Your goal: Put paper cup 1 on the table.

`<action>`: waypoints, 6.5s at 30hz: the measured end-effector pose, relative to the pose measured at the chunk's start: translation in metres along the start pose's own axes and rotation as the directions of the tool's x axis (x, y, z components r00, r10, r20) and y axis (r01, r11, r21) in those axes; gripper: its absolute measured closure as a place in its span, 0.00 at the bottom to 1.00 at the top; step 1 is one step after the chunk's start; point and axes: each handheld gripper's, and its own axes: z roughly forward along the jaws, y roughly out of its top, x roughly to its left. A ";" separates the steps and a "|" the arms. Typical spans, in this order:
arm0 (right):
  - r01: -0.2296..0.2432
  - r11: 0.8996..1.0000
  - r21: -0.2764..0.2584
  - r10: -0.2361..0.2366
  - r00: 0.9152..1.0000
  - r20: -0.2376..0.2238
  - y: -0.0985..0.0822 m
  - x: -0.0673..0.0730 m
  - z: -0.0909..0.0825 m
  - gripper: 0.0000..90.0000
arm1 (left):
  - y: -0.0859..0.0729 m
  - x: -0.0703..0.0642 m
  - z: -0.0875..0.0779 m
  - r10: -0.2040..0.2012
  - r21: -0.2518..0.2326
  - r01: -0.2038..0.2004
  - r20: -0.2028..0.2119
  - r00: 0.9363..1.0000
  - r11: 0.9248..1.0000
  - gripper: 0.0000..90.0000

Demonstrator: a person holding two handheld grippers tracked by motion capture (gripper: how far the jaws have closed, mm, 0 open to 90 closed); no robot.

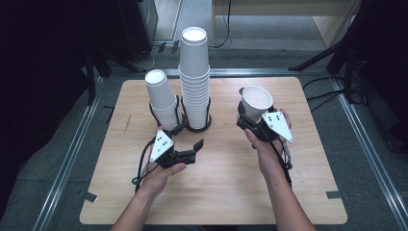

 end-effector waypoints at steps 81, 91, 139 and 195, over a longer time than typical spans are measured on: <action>0.109 0.962 0.250 -0.146 0.980 0.134 -0.076 -0.058 0.077 0.14 | -0.047 0.075 -0.096 -0.160 0.188 0.196 -0.191 0.968 0.962 0.00; 0.112 0.954 0.279 -0.152 0.981 0.124 -0.079 -0.058 0.077 0.13 | -0.046 0.076 -0.095 -0.154 0.190 0.190 -0.189 0.970 0.963 0.00; 0.130 0.957 0.259 -0.139 0.990 0.016 -0.053 -0.048 0.039 0.00 | -0.031 0.062 -0.076 -0.139 0.191 0.169 -0.161 0.977 0.967 0.00; 0.068 0.997 0.027 -0.061 0.975 -0.214 0.077 0.037 0.049 0.00 | 0.025 0.020 0.035 -0.084 0.078 0.098 -0.162 0.983 0.992 0.00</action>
